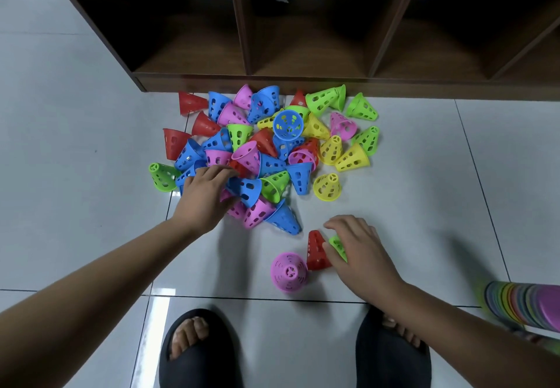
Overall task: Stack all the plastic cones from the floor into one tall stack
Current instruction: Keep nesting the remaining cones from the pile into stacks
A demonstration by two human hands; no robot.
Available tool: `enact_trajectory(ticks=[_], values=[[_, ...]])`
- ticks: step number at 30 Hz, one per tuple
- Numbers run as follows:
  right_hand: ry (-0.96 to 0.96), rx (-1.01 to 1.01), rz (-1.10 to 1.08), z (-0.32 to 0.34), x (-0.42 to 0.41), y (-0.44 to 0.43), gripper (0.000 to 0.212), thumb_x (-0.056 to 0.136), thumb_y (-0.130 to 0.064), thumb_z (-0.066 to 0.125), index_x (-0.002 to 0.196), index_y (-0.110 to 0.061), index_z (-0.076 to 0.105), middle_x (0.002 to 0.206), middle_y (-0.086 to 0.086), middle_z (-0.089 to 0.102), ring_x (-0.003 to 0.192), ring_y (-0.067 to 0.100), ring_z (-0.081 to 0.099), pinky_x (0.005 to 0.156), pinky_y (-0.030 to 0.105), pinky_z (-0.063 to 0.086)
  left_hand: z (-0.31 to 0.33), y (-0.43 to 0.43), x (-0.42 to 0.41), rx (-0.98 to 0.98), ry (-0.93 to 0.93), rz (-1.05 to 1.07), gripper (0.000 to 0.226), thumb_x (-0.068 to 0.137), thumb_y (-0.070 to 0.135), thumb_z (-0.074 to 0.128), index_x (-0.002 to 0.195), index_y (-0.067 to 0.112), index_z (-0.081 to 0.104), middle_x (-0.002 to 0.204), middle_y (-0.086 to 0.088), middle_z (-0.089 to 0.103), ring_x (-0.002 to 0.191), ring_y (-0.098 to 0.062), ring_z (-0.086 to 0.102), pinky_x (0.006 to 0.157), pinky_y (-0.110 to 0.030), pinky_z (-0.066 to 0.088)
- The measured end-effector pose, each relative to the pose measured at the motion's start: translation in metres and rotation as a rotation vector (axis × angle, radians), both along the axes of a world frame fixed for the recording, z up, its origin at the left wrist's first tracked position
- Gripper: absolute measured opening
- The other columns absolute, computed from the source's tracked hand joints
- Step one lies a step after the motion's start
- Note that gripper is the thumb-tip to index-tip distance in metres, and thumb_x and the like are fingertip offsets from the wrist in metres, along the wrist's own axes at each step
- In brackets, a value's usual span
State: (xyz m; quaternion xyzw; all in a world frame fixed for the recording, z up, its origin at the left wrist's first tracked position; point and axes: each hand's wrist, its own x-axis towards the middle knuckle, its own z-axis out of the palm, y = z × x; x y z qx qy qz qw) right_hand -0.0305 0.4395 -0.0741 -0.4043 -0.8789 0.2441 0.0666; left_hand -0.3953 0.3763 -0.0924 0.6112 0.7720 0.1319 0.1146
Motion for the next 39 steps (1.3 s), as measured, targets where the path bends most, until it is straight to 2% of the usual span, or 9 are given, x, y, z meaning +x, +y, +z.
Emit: enact_trajectory(ticks=[5, 10, 14, 17, 20, 24, 27, 34, 39], values=[[-0.289, 0.007, -0.061, -0.019, 0.020, 0.009, 0.050, 0.089, -0.049, 0.064, 0.132, -0.024, 0.060, 0.131, -0.002, 0.052, 0.113, 0.026, 0.056, 0.094, 0.042, 0.050, -0.002, 0.000, 0.001, 0.024, 0.081, -0.022, 0.055, 0.083, 0.034, 0.089, 0.132, 0.025, 0.067, 0.136, 0.001, 0.062, 0.122, -0.031, 0.053, 0.091, -0.047, 0.043], [-0.405, -0.103, -0.118, -0.027, 0.027, 0.010, 0.062, 0.091, -0.059, 0.061, 0.142, -0.026, 0.050, 0.133, 0.000, 0.050, 0.115, 0.026, 0.059, 0.092, 0.039, 0.052, -0.002, -0.004, 0.001, 0.032, 0.108, -0.041, 0.054, 0.081, 0.042, 0.090, 0.127, 0.025, 0.066, 0.120, 0.005, 0.069, 0.104, -0.027, 0.053, 0.085, -0.042, 0.038], [-0.409, -0.249, -0.181, -0.027, 0.027, 0.012, 0.068, 0.090, -0.062, 0.062, 0.145, -0.028, 0.044, 0.134, 0.001, 0.060, 0.117, 0.027, 0.064, 0.086, 0.038, 0.054, -0.002, -0.007, 0.002, 0.042, 0.091, -0.055, 0.052, 0.079, 0.053, 0.088, 0.117, 0.025, 0.067, 0.109, 0.006, 0.074, 0.096, -0.026, 0.056, 0.082, -0.043, 0.041], [-0.323, -0.305, -0.267, -0.021, 0.026, 0.019, 0.064, 0.088, -0.057, 0.070, 0.141, -0.027, 0.050, 0.131, 0.002, 0.065, 0.115, 0.028, 0.065, 0.087, 0.037, 0.053, 0.003, -0.009, 0.004, 0.060, 0.021, -0.044, 0.049, 0.078, 0.051, 0.089, 0.115, 0.025, 0.068, 0.105, 0.006, 0.074, 0.092, -0.026, 0.061, 0.082, -0.045, 0.046], [-0.092, -0.282, -0.369, -0.001, 0.019, 0.023, 0.046, 0.088, -0.048, 0.074, 0.127, -0.030, 0.057, 0.117, -0.002, 0.067, 0.103, 0.023, 0.067, 0.085, 0.037, 0.054, 0.016, -0.013, 0.006, 0.109, -0.109, -0.035, 0.048, 0.077, 0.043, 0.093, 0.117, 0.024, 0.074, 0.108, 0.008, 0.074, 0.093, -0.021, 0.070, 0.083, -0.042, 0.056], [0.263, -0.347, -0.346, 0.040, -0.002, 0.013, 0.041, 0.090, -0.038, 0.079, 0.126, -0.036, 0.060, 0.111, -0.015, 0.068, 0.095, 0.006, 0.064, 0.084, 0.023, 0.052, 0.040, -0.023, 0.019, 0.178, -0.285, 0.035, 0.043, 0.077, 0.032, 0.095, 0.115, 0.022, 0.075, 0.103, 0.014, 0.066, 0.091, -0.002, 0.064, 0.083, -0.012, 0.050], [0.405, -0.349, -0.206, 0.066, -0.018, -0.008, 0.046, 0.092, -0.030, 0.080, 0.132, -0.034, 0.060, 0.117, -0.016, 0.066, 0.100, 0.010, 0.063, 0.084, 0.012, 0.045, 0.055, -0.033, 0.032, 0.210, -0.401, 0.078, 0.040, 0.078, 0.029, 0.095, 0.113, 0.023, 0.075, 0.104, 0.009, 0.065, 0.098, -0.007, 0.067, 0.089, -0.020, 0.056], [0.372, -0.406, -0.029, 0.079, -0.030, -0.039, 0.053, 0.091, -0.035, 0.081, 0.137, -0.042, 0.055, 0.125, -0.022, 0.060, 0.112, 0.005, 0.061, 0.090, 0.013, 0.046, 0.091, -0.051, 0.055, 0.250, -0.505, 0.100, 0.040, 0.081, 0.038, 0.089, 0.114, 0.022, 0.074, 0.109, 0.008, 0.068, 0.096, -0.017, 0.071, 0.086, -0.034, 0.061], [0.274, -0.405, -0.003, 0.059, -0.024, -0.045, 0.059, 0.085, -0.043, 0.083, 0.136, -0.044, 0.053, 0.124, -0.026, 0.054, 0.117, 0.002, 0.058, 0.097, 0.026, 0.052, 0.112, -0.057, 0.059, 0.268, -0.431, 0.103, 0.044, 0.078, 0.047, 0.088, 0.117, 0.029, 0.076, 0.105, 0.021, 0.076, 0.088, -0.008, 0.068, 0.076, -0.014, 0.051]])
